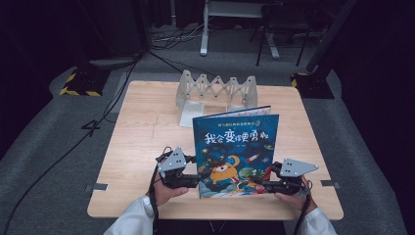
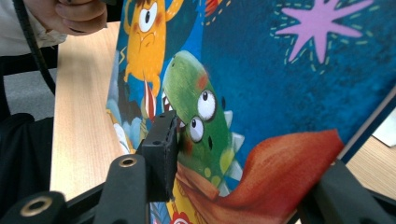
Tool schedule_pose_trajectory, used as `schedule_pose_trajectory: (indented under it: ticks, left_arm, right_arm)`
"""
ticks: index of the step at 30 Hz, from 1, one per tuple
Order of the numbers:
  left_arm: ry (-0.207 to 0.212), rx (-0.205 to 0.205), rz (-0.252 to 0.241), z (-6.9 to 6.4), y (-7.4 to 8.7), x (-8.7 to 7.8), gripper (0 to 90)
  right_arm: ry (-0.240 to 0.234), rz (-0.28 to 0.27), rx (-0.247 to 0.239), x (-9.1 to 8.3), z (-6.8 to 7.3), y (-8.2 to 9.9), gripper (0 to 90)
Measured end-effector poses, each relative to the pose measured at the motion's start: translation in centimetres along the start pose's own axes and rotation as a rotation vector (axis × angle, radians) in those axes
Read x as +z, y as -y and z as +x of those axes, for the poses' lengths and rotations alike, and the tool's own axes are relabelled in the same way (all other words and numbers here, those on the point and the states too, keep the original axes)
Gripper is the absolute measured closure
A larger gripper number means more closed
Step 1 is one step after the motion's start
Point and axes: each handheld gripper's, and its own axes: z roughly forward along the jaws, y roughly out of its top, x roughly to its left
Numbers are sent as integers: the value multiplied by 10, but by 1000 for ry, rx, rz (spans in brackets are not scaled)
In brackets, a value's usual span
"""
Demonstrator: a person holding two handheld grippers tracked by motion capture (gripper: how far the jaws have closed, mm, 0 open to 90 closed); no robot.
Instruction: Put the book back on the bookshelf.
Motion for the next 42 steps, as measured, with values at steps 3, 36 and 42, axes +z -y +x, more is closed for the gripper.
schedule_pose_trajectory:
  ticks: [3,36,42]
  left_arm:
    - [-3,2,-7,-1,0,2,450]
    - [105,165,58,-23,-1,27,717]
    - [110,167,46,-22,-4,27,791]
  right_arm:
    - [6,0,2,0,0,1,524]
    - [96,-4,17,-24,-3,11,519]
    - [117,4,0,-29,-4,8,516]
